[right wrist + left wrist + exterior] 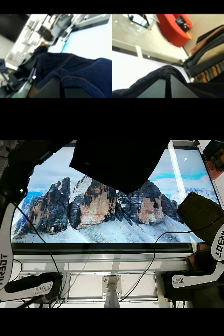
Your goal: Fold the clothes and pants, and hang the long-sleeved shirts on hangers.
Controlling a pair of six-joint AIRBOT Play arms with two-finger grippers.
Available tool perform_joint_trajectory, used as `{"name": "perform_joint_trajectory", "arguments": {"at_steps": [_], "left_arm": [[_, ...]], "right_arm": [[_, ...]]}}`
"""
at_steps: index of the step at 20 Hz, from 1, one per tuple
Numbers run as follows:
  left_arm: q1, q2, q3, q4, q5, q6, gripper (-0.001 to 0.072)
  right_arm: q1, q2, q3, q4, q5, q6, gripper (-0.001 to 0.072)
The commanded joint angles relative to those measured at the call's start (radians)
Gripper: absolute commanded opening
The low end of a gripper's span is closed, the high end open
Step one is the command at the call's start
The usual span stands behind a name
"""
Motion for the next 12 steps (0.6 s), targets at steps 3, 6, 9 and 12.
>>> {"name": "perform_joint_trajectory", "arguments": {"at_steps": [3, 6, 9, 12], "left_arm": [[-0.01, -0.108, 0.004, 0.005, -0.111, -0.103, 0.002], [-0.013, -0.163, 0.056, 0.006, -0.142, -0.133, 0.002], [-0.014, -0.207, 0.109, 0.006, -0.099, -0.132, 0.002], [0.005, -0.241, 0.109, 0.018, 0.026, -0.12, 0.002]], "right_arm": [[-0.001, -0.016, -0.004, -0.1, -0.224, 0.021, 0.0008], [-0.001, -0.05, -0.004, -0.082, -0.312, -0.013, 0.0008], [-0.001, -0.086, -0.004, -0.058, -0.311, -0.053, 0.0007], [-0.001, -0.112, -0.004, -0.061, -0.239, -0.058, 0.0008]]}}
